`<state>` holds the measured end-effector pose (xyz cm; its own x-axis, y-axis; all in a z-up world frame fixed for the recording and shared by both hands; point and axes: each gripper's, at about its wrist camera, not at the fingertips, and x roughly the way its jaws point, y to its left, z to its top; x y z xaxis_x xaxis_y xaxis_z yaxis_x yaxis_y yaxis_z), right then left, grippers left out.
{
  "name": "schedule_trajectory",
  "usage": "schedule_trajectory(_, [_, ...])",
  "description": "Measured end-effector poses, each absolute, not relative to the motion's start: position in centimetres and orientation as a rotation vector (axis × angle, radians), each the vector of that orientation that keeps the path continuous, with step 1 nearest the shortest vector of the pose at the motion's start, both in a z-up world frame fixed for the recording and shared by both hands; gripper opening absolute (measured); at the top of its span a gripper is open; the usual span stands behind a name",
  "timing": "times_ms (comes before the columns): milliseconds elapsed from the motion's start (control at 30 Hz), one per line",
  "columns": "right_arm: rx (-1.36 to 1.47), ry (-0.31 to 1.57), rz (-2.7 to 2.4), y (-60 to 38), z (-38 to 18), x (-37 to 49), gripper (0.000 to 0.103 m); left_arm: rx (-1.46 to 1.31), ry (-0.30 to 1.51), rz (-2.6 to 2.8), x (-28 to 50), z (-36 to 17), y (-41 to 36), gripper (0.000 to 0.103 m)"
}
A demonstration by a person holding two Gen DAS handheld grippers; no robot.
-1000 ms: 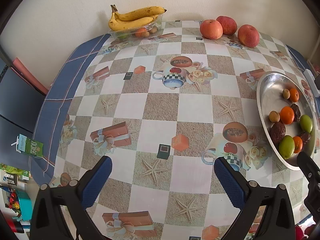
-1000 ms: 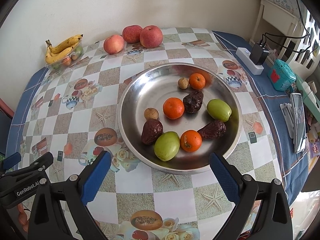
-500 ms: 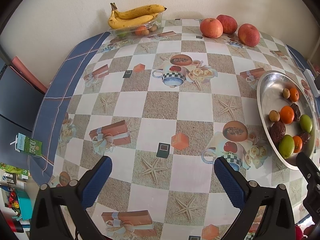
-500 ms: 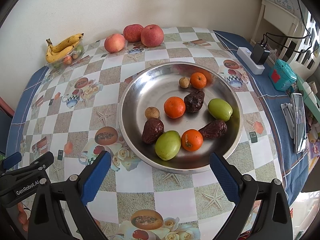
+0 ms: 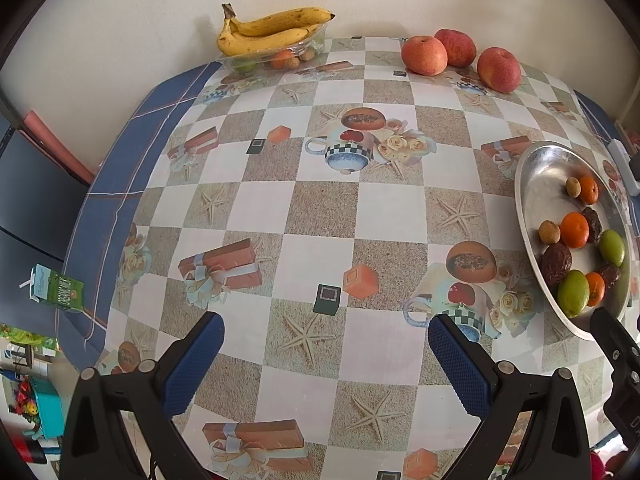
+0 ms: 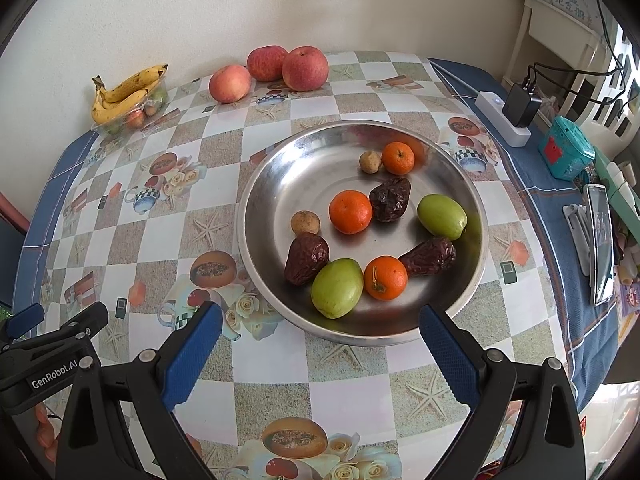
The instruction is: Organize fruits
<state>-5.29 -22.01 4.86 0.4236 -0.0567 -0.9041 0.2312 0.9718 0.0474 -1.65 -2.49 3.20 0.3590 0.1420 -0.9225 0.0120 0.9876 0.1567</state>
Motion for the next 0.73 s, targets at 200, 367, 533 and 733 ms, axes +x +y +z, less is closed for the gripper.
schedule_trajectory(200, [0.174, 1.123, -0.181, -21.91, 4.72, -5.3, 0.099, 0.104, 1.222, 0.097, -1.57, 2.98, -1.79, 0.103])
schedule_trajectory(367, [0.177, 1.13, -0.179, -21.97, 4.69, -5.34, 0.099, 0.103, 1.233, 0.091, -1.41, 2.84, -1.81, 0.103])
schedule_trajectory(533, [0.18, 1.133, -0.179, -22.03, 4.61, -5.35, 0.099, 0.079, 1.223, 0.071, -1.51, 3.12, -1.65, 0.103])
schedule_trajectory(733, [0.181, 1.134, -0.179, -22.1, 4.62, -5.31, 0.099, 0.086, 1.201, 0.071, -1.57, 3.54, -1.72, 0.103])
